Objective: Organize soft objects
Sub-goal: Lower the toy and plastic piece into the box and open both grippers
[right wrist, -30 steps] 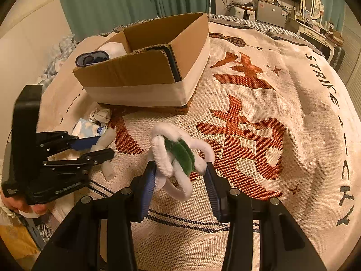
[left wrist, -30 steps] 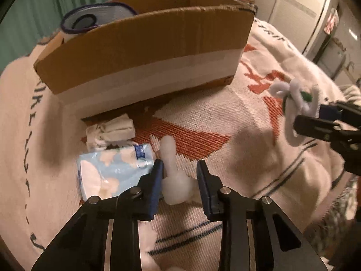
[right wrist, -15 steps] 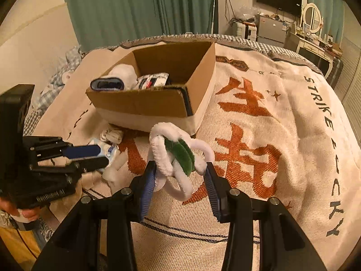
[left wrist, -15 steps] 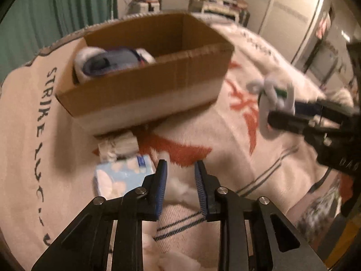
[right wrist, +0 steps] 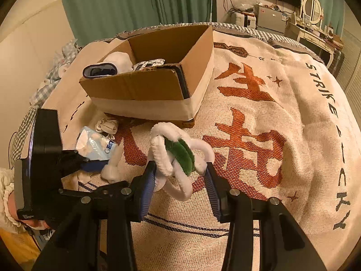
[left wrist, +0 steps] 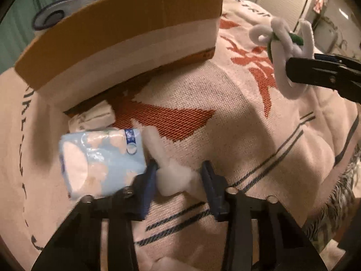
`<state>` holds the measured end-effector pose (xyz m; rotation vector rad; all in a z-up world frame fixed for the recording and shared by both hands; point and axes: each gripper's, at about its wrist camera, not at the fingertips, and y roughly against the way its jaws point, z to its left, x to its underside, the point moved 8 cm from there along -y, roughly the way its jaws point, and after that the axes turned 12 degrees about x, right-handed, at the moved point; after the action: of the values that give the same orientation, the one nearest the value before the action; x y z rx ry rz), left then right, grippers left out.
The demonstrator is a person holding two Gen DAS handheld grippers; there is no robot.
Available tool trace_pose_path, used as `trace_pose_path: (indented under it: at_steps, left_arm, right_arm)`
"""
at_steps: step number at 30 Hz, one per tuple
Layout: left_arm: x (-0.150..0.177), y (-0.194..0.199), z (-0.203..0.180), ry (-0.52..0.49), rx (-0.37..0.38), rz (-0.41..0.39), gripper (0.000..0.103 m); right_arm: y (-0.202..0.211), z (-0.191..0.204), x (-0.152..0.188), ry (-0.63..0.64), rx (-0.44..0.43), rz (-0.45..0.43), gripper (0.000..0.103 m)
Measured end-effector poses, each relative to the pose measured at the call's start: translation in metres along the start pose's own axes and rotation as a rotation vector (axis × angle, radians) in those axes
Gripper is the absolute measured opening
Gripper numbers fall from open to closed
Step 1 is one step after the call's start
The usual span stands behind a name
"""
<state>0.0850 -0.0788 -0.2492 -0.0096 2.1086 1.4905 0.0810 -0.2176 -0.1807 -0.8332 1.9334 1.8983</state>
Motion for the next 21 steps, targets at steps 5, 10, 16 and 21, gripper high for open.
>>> trace_pose_path:
  at_steps: [5, 10, 16, 21]
  left_arm:
    - [-0.013, 0.033, 0.011, 0.104, 0.084, -0.051, 0.021]
    - [-0.038, 0.089, 0.007, 0.082, 0.127, -0.192, 0.021]
    - [-0.087, 0.147, 0.012, 0.070, 0.137, -0.360, 0.021]
    - [-0.141, 0.176, 0.034, 0.037, 0.092, -0.430, 0.022]
  right_arm:
    - [0.007, -0.002, -0.005, -0.012, -0.003, -0.017, 0.042]
    - [0.030, 0.003, -0.028, 0.004, 0.003, -0.088, 0.042]
    - [0.049, 0.010, -0.064, 0.001, -0.017, -0.135, 0.042]
    - [0.059, 0.018, -0.119, 0.039, -0.025, -0.188, 0.042]
